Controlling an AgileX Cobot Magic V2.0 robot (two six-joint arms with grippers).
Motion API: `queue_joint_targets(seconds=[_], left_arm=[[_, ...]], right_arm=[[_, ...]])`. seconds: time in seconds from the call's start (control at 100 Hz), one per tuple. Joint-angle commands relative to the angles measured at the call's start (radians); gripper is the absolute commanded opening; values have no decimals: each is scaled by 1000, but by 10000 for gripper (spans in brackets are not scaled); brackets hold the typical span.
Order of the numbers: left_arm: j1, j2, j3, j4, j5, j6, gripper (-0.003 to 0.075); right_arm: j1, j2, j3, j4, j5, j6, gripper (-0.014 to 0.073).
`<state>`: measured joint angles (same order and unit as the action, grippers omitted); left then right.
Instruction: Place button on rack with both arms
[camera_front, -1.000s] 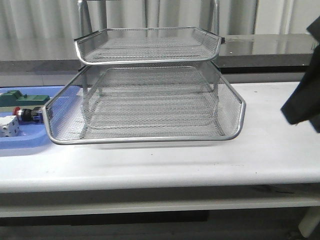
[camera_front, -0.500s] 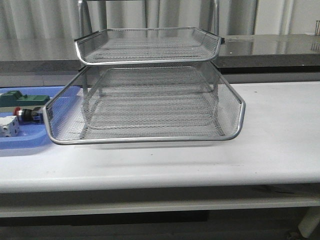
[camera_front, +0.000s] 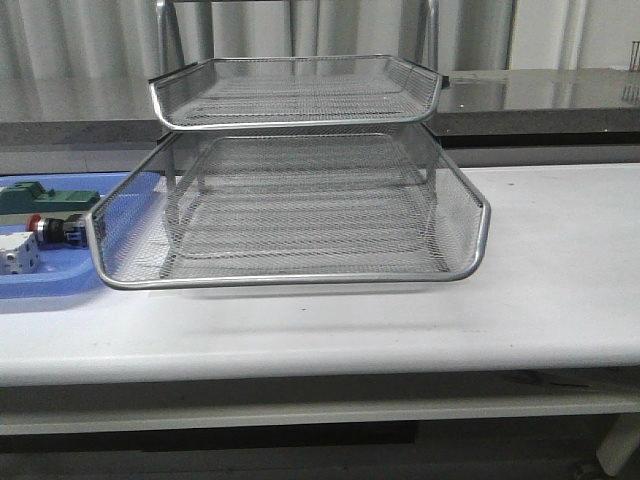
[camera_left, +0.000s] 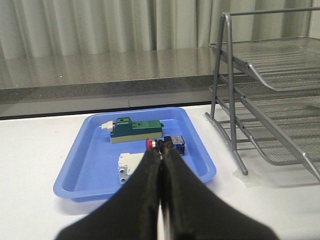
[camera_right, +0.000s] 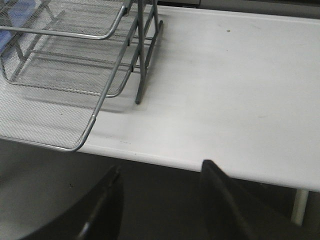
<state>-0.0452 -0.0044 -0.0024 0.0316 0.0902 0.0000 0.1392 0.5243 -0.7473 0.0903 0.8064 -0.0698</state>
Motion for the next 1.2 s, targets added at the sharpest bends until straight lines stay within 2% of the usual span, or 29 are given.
queue_joint_targets(seconds=[0.0,0.27,0.34,0.44,0.63,1.19], left_arm=[[2,-32,54,-2,-82,-14,-21],[2,-32,54,-2,-82,-14,-21],[2,-32,54,-2,-82,-14,-21],[2,-32,54,-2,-82,-14,-21],[2,-32,54,-2,-82,-14,-21],[2,-32,54,-2,-90,-14,-21]], right_arm=[[0,4,-31,-7,-57,1,377],[0,4,-31,-7,-45,1,373],[0,4,-31,-7,-29,1,349],[0,4,-31,-7,2,1,235],[0,4,-31,-7,30,1,-71],[0,4,-31,-7,26,1,-68]])
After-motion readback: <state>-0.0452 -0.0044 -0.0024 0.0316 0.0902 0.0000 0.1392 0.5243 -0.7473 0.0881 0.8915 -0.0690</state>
